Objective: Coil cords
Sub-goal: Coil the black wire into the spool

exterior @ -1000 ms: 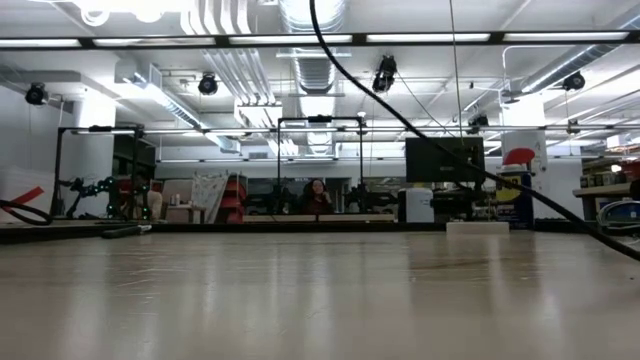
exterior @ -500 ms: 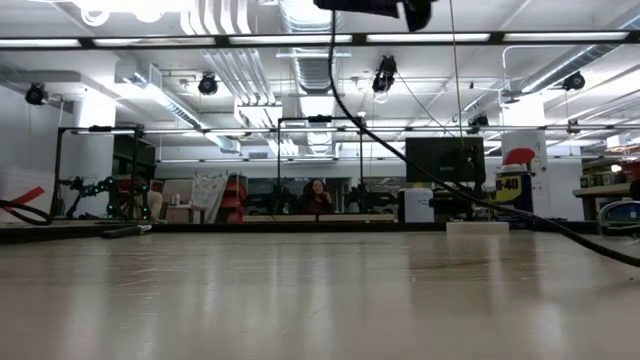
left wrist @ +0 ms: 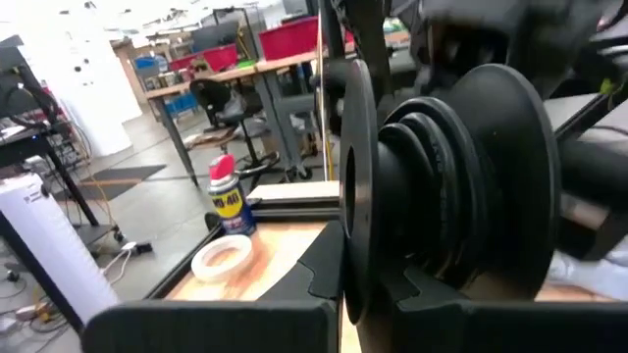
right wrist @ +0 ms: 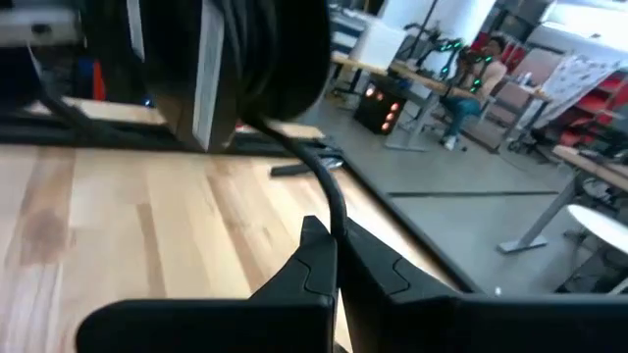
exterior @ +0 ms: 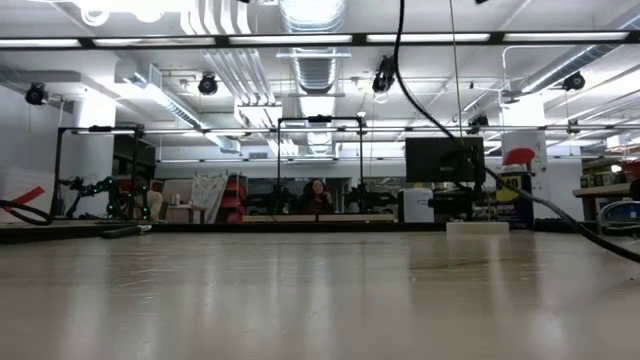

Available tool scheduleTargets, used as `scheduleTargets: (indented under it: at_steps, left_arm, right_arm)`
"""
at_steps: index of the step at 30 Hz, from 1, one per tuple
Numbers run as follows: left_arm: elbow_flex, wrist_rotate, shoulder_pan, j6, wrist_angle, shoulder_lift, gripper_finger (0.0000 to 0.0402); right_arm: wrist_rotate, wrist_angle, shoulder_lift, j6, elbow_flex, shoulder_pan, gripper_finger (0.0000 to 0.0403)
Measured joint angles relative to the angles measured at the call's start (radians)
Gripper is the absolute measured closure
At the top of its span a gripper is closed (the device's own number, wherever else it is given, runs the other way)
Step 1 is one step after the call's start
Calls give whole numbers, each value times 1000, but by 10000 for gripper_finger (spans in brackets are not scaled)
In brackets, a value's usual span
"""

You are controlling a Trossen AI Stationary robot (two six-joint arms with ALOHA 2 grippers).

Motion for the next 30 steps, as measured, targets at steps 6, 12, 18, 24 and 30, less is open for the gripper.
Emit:
scheduleTargets:
  at_steps: [6,12,18,24,30]
  left_arm:
    - [0,-25,8,-45,-96,0,402]
    - [0,-36,24,-77,-165,0,402]
    - [0,-74,22,-15,-155,0,401]
    - [0,-97,22,21,-151,0,401]
    - [-1,-156,26,63,-189,1,402]
  right_arm:
    - [33,-1,-9,-37,29,13,402]
    - [-70,-4,-7,-53,81,13,402]
    - [-160,-4,-7,-19,98,11,402]
    - [-151,0,-7,-10,98,11,395]
    - [-204,75,-7,-15,103,14,369]
